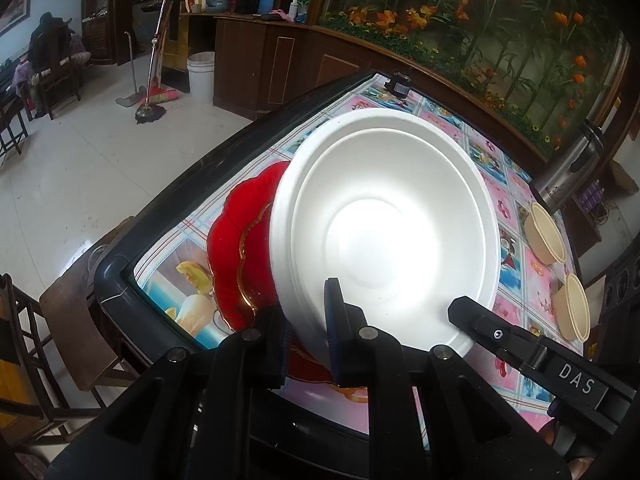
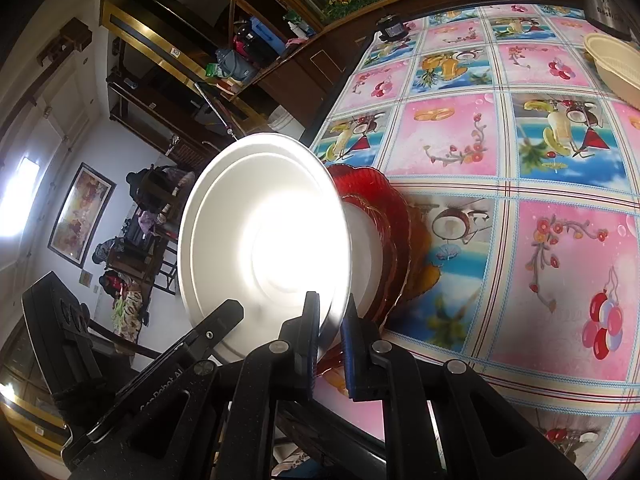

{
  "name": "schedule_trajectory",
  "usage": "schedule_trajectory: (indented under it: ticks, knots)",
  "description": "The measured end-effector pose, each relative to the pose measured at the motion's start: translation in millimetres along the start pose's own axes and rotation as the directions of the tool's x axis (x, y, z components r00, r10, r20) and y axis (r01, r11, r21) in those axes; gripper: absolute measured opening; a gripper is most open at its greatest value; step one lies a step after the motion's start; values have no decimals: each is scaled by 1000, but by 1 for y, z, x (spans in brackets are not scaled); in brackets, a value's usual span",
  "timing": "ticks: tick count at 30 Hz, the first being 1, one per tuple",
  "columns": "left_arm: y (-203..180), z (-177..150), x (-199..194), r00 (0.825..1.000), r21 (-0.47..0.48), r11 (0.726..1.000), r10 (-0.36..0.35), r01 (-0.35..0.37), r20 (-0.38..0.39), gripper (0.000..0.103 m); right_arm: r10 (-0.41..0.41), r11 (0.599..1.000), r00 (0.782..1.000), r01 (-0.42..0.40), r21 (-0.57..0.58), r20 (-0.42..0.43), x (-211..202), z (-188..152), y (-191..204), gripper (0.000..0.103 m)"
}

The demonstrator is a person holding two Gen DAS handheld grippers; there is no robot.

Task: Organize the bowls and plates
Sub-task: 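Lower the white foam plate onto the plate stack and hold it there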

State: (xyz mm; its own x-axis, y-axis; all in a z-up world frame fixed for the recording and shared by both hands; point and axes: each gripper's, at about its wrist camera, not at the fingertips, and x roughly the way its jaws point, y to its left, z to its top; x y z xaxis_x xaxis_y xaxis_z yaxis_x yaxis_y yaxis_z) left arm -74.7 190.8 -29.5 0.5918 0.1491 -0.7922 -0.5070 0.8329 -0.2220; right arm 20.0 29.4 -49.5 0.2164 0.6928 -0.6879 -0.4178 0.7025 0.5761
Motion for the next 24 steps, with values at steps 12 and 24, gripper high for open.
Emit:
schedule_trajectory:
  ticks: [12,24]
  knots:
    - [-1,0,5,1000,4,1000,4,-3,-12,13,-5,1000,1000,5,6,-5,2,0,-2,10]
    - [1,0,8,1000,-1,1000,6,-6,-17,13,-5,1000,1000,5,13,-14,5,-1,-3,10]
